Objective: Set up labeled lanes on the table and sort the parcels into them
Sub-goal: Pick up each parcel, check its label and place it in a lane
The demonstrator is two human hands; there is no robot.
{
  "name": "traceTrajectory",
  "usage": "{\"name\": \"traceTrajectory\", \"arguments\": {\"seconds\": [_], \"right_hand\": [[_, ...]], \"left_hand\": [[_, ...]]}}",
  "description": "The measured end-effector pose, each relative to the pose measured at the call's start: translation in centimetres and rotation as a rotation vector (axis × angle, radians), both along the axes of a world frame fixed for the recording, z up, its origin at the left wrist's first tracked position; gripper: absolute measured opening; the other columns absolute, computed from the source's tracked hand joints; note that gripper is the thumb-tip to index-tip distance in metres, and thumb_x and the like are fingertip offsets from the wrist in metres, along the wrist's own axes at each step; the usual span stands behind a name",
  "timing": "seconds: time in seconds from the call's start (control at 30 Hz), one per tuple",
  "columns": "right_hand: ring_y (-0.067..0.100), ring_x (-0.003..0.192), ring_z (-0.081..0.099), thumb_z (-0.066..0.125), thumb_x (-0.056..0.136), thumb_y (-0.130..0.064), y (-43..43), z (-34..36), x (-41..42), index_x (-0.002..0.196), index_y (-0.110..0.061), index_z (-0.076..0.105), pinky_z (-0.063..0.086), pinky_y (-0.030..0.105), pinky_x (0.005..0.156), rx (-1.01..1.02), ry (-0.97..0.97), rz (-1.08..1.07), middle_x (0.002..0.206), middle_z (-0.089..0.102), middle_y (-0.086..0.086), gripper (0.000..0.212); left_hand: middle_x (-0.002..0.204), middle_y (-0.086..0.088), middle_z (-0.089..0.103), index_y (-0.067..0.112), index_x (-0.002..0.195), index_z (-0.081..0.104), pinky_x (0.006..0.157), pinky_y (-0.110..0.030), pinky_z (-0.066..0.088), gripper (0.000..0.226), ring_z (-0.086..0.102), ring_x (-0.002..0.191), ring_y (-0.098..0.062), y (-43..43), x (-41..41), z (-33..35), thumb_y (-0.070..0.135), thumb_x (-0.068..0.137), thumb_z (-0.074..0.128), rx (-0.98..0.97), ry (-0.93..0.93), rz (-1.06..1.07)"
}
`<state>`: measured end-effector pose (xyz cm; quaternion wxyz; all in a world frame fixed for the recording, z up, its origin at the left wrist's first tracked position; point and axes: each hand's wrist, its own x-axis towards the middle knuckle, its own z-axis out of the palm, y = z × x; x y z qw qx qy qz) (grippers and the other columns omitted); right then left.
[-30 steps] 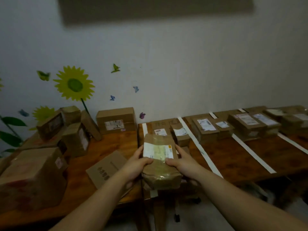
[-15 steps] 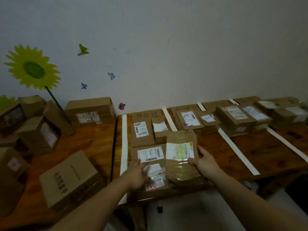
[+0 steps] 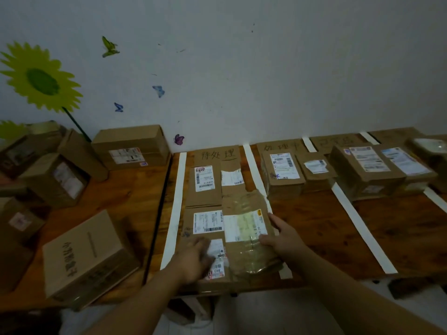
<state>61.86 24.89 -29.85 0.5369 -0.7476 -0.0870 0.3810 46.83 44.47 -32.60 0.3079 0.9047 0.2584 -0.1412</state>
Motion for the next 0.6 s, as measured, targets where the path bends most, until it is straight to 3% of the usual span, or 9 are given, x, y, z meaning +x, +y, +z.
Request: {"name": "traceTrajectory", "arguments": {"seconds": [0.07,0.13,0.27,0.37,0.47,0.53,0.6], "right_hand": [[0.011,0.094,0.058,0.064,0.088,-0.007,0.7,0.4,0.5,0.146,-0.025,0.034,0.056,0.025,0.068,0.02,0.015,0.095,0.116,0.057,-0.009,0.069],[0.011,0.093,0.06,0.065,0.086,-0.006,1.3,0.9,1.2,0.144,-0.025,0.039,0.056,0.025,0.069,0.031,0.036,0.201,0.109,0.058,-0.012,0.066],[0.016,0.109,0.06,0.067,0.084,-0.005,3.2,2.2,1.9,0.134,-0.031,0.05,0.056,0.03,0.082,0.073,0.07,0.406,0.12,0.062,-0.003,0.059],[0.015,0.108,0.059,0.066,0.084,-0.005,5.3,2.8,1.5,0.13,-0.032,0.052,0.054,0.031,0.085,0.065,0.028,0.436,0.122,0.06,-0.002,0.055],[0.018,0.106,0.058,0.066,0.087,-0.019,7.3,2.1,1.0,0.133,-0.021,0.051,0.052,0.04,0.091,-0.027,-0.142,0.148,0.126,0.057,0.003,0.048],[0.022,0.105,0.058,0.064,0.089,-0.027,8.1,1.4,0.7,0.134,-0.021,0.046,0.053,0.044,0.089,-0.036,-0.009,0.01,0.122,0.056,0.003,0.049],[0.023,0.101,0.058,0.063,0.089,-0.028,8.5,1.0,0.4,0.125,-0.024,0.048,0.053,0.048,0.089,0.006,0.135,0.023,0.109,0.057,-0.002,0.039]], "left_hand": [[0.142,-0.002,0.047,0.03,0.14,0.039,0.104,-0.038,0.041,0.047,0.05,0.123,-0.021,-0.2,1.1,1.5,0.045,0.096,0.043,-0.262,-0.199,0.337],[0.136,-0.003,0.053,0.033,0.141,0.035,0.101,-0.046,0.043,0.05,0.054,0.118,-0.027,0.4,2.2,2.7,0.047,0.094,0.046,-0.466,-0.302,0.61],[0.1,-0.012,0.069,0.041,0.126,0.034,0.074,-0.046,0.056,0.038,0.067,0.09,-0.031,2.6,3.0,4.8,0.037,0.094,0.054,-0.902,-0.33,0.783],[0.096,-0.015,0.068,0.024,0.13,0.041,0.078,-0.051,0.055,0.039,0.067,0.086,-0.033,3.7,3.0,4.6,0.021,0.094,0.056,-0.93,-0.409,0.91],[0.097,-0.014,0.064,0.024,0.124,0.042,0.064,-0.044,0.057,0.034,0.065,0.079,-0.031,4.4,2.9,4.4,0.015,0.094,0.055,-0.946,-0.544,1.063],[0.1,-0.015,0.063,0.027,0.122,0.038,0.059,-0.042,0.057,0.035,0.066,0.081,-0.032,4.8,2.8,4.0,0.016,0.093,0.056,-0.967,-0.593,1.171],[0.104,-0.015,0.061,0.027,0.12,0.037,0.065,-0.047,0.058,0.035,0.065,0.087,-0.034,5.3,2.7,3.6,0.018,0.092,0.057,-0.956,-0.601,1.223]]}}
